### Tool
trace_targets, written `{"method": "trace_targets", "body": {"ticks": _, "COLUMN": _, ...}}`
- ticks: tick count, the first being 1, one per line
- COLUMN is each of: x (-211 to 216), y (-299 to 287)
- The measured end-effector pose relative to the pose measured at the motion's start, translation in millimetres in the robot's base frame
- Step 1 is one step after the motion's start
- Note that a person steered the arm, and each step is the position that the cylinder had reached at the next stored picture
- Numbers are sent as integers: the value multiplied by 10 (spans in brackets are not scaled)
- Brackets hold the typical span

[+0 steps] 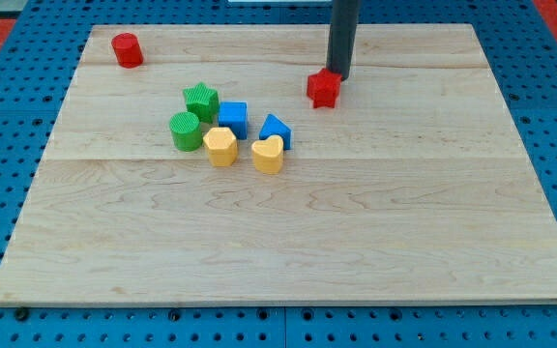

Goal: Push the red star to the top of the blue cube

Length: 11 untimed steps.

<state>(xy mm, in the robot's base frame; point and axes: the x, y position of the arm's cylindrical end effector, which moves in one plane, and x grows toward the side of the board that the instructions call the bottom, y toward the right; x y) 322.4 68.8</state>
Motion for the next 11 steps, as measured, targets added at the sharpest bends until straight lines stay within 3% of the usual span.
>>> {"method": "trace_targets", "body": {"ticks": 1, "x": 197, "y": 9}}
{"method": "trace_targets", "body": {"ticks": 2, "x": 271, "y": 421}}
{"method": "trace_targets", "body": {"ticks": 4, "x": 536, "y": 270}}
{"method": "trace_targets", "body": {"ticks": 5, "x": 576, "y": -77}}
{"method": "trace_targets", "body": {"ticks": 7, "x": 219, "y": -703}}
{"method": "trace_targets", "body": {"ticks": 8, "x": -9, "y": -491}}
{"method": "trace_targets", "body": {"ticks": 9, "x": -130, "y": -711}}
{"method": "trace_targets", "body": {"ticks": 11, "x": -212, "y": -1425}}
